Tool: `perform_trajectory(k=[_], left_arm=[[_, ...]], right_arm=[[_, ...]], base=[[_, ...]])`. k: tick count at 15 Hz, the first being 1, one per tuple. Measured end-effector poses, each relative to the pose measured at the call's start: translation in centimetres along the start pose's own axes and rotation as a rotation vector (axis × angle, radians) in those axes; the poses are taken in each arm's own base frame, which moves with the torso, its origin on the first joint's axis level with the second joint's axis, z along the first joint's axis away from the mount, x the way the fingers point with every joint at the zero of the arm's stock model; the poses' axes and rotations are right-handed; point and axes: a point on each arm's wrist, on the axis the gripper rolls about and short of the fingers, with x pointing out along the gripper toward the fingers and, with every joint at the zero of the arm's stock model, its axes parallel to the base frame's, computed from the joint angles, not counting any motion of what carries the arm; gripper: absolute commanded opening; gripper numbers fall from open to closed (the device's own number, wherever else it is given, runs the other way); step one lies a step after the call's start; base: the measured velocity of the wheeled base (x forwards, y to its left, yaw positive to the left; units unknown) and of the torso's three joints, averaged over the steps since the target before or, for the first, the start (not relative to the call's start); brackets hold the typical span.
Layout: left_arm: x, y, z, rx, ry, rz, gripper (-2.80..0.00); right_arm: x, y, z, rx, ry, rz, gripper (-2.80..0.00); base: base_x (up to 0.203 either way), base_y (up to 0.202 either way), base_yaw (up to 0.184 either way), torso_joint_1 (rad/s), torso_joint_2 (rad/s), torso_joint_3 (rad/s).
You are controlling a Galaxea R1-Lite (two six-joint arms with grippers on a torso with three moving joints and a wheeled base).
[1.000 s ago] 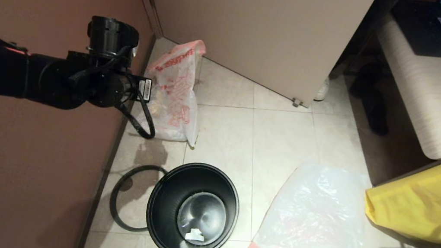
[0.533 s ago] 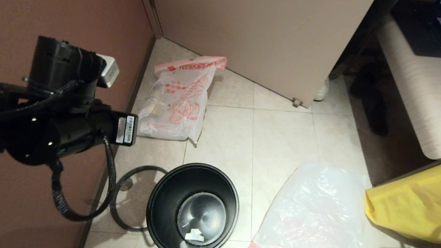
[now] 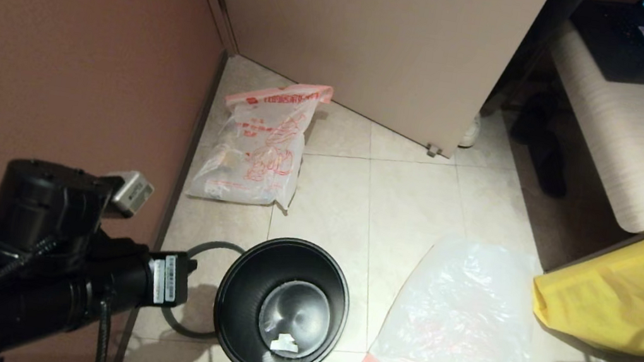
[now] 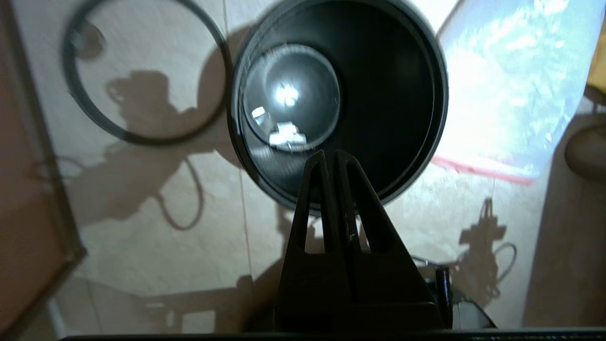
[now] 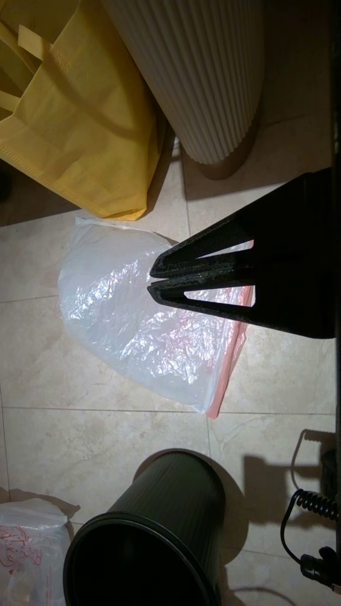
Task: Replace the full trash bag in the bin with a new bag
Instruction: Pick up a new trash bag
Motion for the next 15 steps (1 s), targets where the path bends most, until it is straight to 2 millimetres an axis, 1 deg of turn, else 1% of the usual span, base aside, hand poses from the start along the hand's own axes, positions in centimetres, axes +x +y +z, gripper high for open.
perform_trajectory(k=[2,4,6,8,10,11,13,15], left_arm=[[1.5,1.2,-2.8,-0.022,0.049,-0.049,-2.80],[3.1,2.0,-5.0,-0.047,0.067,-0.076,-2.80],[4.8,2.4,-6.8,-0.063,0.059,-0.089,-2.80],[6.3,2.7,-8.1,-0.072,0.038,-0.093,-2.80],[7.2,2.9,-8.9,-0.070,-0.024,-0.106,-2.80],[7.4,2.9,-9.2,-0.061,-0.052,-0.110,-2.80],[7.5,2.6,-9.6,-0.041,-0.059,-0.118,-2.80],[7.0,2.2,-9.4,0.001,-0.079,-0.131,-2.80]], right_arm=[[0.0,0.0,0.0,-0.010,0.001,0.000,-2.80],[0.0,0.0,-0.1,-0.043,0.023,-0.005,-2.80],[-0.2,0.0,0.9,-0.044,0.057,-0.028,-2.80],[0.3,-0.1,2.1,-0.045,0.138,-0.060,-2.80],[1.8,-0.1,3.7,-0.047,0.222,-0.078,-2.80],[3.0,-0.1,4.5,-0.048,0.264,-0.083,-2.80],[6.0,-0.1,5.6,-0.050,0.341,-0.099,-2.80],[9.4,-0.3,6.3,-0.046,0.387,-0.127,-2.80]], base=[[0.000,0.000,0.000,0.000,0.00,0.000],[0.000,0.000,0.000,0.000,0.00,0.000],[0.000,0.000,0.000,0.000,0.00,0.000],[0.000,0.000,0.000,0.000,0.00,0.000],[0.000,0.000,0.000,0.000,0.00,0.000],[0.000,0.000,0.000,0.000,0.00,0.000],[0.000,0.000,0.000,0.000,0.00,0.000],[0.000,0.000,0.000,0.000,0.00,0.000]])
